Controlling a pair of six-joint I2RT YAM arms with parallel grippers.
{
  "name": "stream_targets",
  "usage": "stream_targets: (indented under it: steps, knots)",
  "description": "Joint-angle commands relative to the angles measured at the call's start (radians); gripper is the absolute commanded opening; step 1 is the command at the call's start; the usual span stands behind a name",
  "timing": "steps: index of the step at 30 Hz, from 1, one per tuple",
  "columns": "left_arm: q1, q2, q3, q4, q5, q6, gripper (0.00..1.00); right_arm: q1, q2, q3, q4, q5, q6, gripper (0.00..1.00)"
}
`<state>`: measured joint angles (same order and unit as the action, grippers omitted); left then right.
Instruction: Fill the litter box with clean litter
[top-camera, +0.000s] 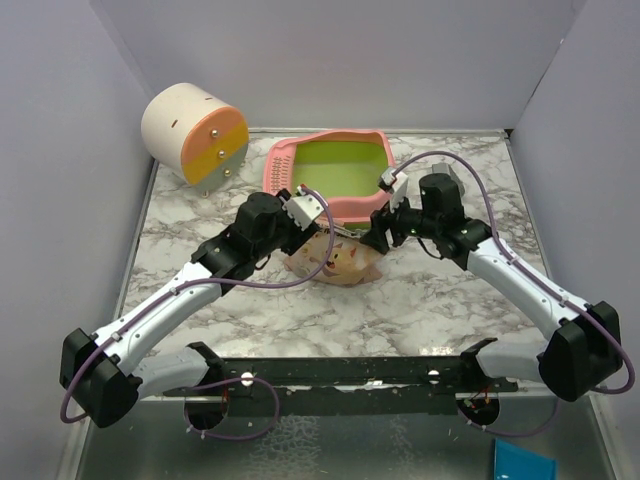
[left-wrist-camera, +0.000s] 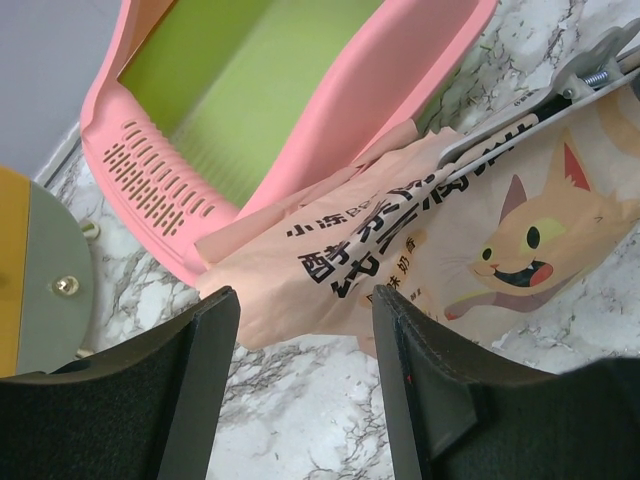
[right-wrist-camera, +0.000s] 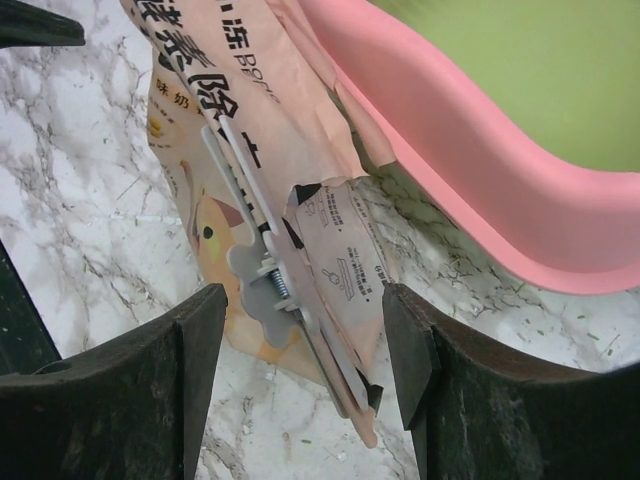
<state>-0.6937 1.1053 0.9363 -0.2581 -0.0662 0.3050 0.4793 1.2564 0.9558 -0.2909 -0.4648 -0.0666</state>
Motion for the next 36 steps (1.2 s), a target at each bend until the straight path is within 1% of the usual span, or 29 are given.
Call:
stream_targets:
  steps: [1, 4, 12, 20, 24, 26, 29, 34, 36]
  knots:
    - [0.008, -0.026, -0.006, 0.042, -0.023, -0.015, 0.59, 0.023, -0.022, 0.009, -0.005, -0.001, -0.011, 0.64]
    - [0.014, -0.037, -0.013, 0.052, -0.015, -0.02, 0.59, 0.026, -0.034, -0.007, 0.006, -0.001, -0.005, 0.64]
    - [0.025, -0.045, -0.011, 0.052, -0.007, -0.028, 0.59, 0.048, 0.024, -0.009, 0.041, 0.042, 0.013, 0.6]
    - [0.038, -0.054, -0.014, 0.058, 0.007, -0.033, 0.58, 0.054, 0.029, -0.03, 0.072, 0.048, 0.029, 0.5]
    - [0.046, -0.057, -0.017, 0.061, 0.01, -0.037, 0.58, 0.055, 0.006, -0.042, 0.079, 0.094, 0.036, 0.43]
    - [0.049, -0.06, -0.019, 0.066, 0.013, -0.039, 0.58, 0.055, -0.02, -0.055, 0.096, 0.11, 0.04, 0.39]
    - [0.054, -0.061, -0.018, 0.066, 0.014, -0.042, 0.58, 0.054, -0.045, -0.073, 0.125, 0.128, 0.049, 0.27]
    - [0.057, -0.064, -0.021, 0.068, 0.015, -0.047, 0.58, 0.055, -0.075, -0.086, 0.149, 0.149, 0.062, 0.14]
    - [0.057, -0.065, -0.022, 0.07, 0.016, -0.047, 0.58, 0.055, -0.1, -0.092, 0.157, 0.186, 0.077, 0.03]
